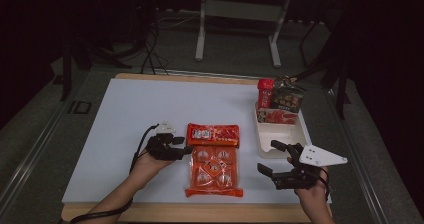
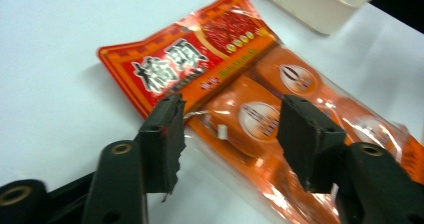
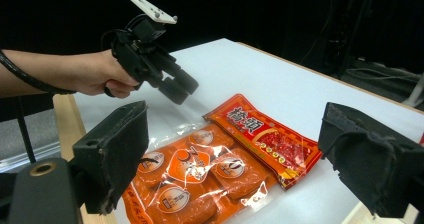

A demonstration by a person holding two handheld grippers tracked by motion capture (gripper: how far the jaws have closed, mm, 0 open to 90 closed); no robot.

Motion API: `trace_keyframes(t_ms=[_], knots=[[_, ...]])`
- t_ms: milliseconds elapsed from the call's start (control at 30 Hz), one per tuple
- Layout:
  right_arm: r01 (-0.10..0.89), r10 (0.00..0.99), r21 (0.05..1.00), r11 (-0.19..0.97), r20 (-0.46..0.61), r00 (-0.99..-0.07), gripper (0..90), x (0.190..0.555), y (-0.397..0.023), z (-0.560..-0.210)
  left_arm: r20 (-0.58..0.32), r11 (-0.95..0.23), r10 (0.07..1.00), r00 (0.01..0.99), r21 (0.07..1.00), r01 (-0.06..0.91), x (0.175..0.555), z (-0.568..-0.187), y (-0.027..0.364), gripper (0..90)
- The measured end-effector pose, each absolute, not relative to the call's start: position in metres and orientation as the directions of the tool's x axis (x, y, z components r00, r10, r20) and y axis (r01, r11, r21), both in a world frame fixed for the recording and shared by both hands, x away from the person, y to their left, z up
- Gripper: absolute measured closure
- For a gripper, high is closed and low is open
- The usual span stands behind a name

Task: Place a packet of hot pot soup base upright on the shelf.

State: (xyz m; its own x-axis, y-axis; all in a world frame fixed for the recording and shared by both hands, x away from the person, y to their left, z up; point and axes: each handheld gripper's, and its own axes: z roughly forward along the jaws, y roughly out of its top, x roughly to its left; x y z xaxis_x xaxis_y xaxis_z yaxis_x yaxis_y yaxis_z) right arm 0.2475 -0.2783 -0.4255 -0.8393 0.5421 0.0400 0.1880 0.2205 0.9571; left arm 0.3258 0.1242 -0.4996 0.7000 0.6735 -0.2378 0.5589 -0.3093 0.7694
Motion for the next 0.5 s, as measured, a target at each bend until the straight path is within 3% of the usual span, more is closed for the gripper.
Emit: trace_keyframes(t_ms=[133, 500], knots=[[0.191, 0.562, 0.956, 0.223, 0.034, -0.827, 12.1, 0.246, -0.278, -0.424, -0.235, -0.302, 0.691, 0.684, 0.765, 0.569, 0.338, -0.504, 0.124, 37.5], [0.172, 0.547, 0.948, 0.266, -0.001, -0.837, 10.6, 0.243, -0.269, -0.427, -0.229, -0.301, 0.721, 0.654, 0.746, 0.593, 0.371, -0.520, 0.122, 37.3]])
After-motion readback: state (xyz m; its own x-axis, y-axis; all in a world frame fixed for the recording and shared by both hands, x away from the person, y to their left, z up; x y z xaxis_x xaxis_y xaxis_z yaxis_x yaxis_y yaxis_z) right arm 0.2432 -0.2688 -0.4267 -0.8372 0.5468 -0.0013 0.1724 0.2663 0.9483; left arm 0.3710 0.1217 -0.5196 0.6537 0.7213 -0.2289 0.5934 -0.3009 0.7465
